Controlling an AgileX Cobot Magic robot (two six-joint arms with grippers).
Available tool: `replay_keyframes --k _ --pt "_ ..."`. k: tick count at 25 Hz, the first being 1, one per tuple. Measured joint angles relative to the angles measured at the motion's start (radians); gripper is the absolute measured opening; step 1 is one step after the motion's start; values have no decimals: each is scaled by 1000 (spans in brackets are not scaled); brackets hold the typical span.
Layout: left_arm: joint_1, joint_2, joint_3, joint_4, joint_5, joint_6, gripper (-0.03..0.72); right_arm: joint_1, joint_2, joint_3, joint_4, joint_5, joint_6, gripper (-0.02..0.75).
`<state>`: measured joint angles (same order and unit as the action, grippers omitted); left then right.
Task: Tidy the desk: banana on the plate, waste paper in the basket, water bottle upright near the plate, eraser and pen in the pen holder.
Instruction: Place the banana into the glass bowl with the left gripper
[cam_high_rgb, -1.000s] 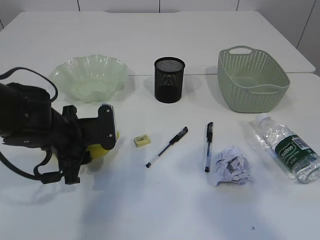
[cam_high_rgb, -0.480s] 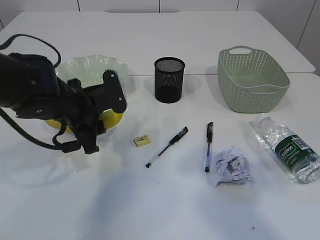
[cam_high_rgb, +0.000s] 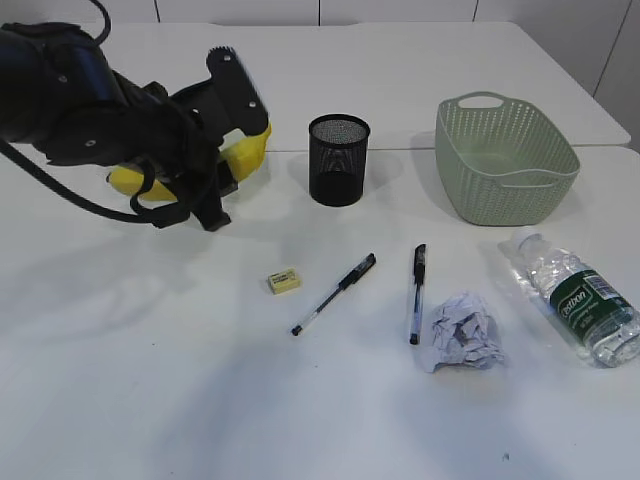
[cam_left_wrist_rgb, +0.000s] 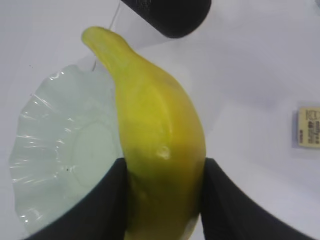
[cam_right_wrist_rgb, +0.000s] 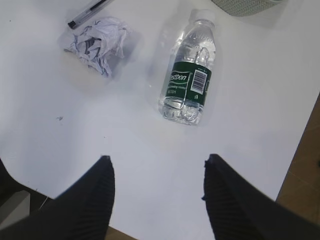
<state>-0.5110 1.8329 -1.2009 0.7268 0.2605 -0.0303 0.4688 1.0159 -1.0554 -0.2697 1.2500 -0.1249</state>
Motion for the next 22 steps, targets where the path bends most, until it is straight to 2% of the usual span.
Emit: replay_keyframes --k 14,17,22 --pt "10 0 -204 -26 -125 -4 262 0 0 -1 0 0 0 430" --pt "42 0 -226 -84 -185 -20 262 0 0 -1 0 0 0 430" --pt "151 0 -232 -264 -312 -29 262 0 0 -1 0 0 0 430"
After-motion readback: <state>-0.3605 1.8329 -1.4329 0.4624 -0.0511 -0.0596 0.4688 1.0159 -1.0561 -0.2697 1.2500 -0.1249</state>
